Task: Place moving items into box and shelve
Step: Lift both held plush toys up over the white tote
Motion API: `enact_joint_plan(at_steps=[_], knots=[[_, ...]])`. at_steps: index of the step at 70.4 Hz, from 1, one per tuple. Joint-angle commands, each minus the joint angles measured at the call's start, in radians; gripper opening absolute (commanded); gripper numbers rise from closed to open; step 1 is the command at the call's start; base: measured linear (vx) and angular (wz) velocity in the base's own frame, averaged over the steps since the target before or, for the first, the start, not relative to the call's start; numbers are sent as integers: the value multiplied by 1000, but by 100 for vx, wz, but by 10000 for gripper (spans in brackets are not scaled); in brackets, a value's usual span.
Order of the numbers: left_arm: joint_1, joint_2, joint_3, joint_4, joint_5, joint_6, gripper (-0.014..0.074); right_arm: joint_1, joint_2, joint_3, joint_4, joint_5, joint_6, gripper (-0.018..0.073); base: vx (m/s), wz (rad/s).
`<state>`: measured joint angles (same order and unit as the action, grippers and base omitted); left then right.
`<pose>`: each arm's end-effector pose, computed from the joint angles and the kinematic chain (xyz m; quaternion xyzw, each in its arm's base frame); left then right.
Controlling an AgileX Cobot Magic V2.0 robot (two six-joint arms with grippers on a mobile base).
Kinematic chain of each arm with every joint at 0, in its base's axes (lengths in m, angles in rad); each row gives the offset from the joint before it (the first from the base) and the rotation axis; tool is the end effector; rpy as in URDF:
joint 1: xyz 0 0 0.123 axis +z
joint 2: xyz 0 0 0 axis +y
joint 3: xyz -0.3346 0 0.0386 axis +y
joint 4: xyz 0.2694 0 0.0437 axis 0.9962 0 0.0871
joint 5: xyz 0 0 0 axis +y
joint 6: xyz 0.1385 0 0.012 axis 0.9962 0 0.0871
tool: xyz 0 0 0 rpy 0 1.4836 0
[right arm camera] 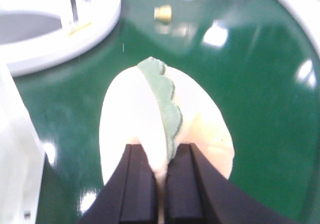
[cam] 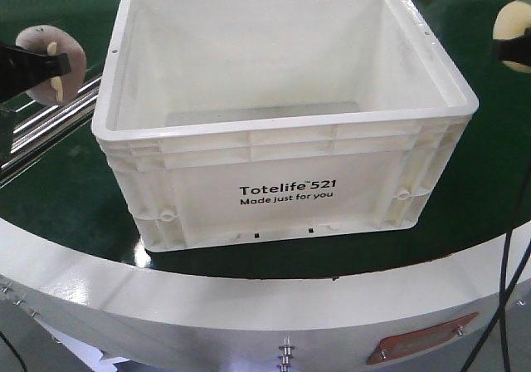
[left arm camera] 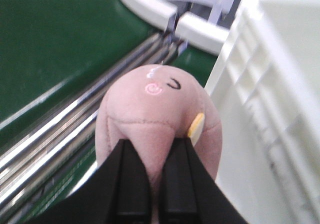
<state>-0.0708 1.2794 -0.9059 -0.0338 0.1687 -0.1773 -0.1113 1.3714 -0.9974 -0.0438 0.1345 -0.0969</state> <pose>0.3316 -0.0243 0.3358 -0.0578 0.8464 -0.0766 0.5239 0.3628 -0.0414 0.3439 -0.0106 0.8392 -0.0707 0.5391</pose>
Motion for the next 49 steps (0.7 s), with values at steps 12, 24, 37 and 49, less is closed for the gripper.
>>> enact_joint_plan(at_steps=[12, 24, 37, 49], knots=[[-5, -129, -32, -7, -174, -5, -20, -2, -149, -29, -5, -135, -11, -15, 0, 0], [-25, -155, -32, -7, -186, -18, -20, 7, -189, -29, 0, -143, -10, -15, 0, 0], [-115, -153, -32, -7, -236, -17, -20, 127, -196, -29, -4, -143, -16, -15, 0, 0], [-212, -133, -32, -7, -269, -17, -20, 280, -196, -29, -5, -146, -15, -15, 0, 0]])
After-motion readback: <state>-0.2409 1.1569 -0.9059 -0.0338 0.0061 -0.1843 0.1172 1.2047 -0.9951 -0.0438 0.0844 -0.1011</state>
